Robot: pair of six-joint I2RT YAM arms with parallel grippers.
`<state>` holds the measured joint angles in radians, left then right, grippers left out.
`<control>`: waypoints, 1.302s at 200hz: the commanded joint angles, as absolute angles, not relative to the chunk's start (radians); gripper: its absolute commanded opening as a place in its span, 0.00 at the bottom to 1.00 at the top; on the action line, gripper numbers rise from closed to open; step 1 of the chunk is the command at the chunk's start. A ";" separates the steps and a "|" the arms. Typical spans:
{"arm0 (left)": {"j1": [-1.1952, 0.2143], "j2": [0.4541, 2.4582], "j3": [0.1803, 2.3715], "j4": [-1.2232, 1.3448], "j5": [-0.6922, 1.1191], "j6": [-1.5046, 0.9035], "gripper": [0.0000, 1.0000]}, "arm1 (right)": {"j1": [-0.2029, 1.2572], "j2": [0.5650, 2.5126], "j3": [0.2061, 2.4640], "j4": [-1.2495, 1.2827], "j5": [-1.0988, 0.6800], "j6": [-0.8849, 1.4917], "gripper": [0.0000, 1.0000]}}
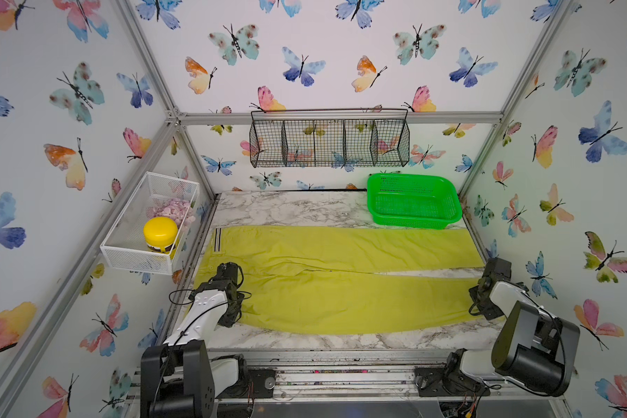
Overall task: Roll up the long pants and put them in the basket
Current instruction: Fold the long pant at the center of the board.
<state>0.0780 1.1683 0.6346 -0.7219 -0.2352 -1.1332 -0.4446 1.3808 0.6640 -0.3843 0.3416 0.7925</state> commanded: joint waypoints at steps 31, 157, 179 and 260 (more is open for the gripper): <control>0.104 1.137 0.890 -0.834 -0.363 -1.093 0.00 | -0.449 1.420 0.798 -0.415 0.350 0.804 0.13; 0.108 1.088 1.032 -0.926 -0.475 -1.042 0.00 | -0.448 1.336 0.942 -0.422 0.397 0.785 0.12; 0.108 0.999 0.964 -0.923 -0.465 -1.039 0.00 | -0.448 1.310 0.919 -0.437 0.371 0.780 0.13; 0.107 0.920 0.913 -0.937 -0.452 -1.014 0.00 | -0.448 1.249 0.548 -0.411 0.201 0.842 0.38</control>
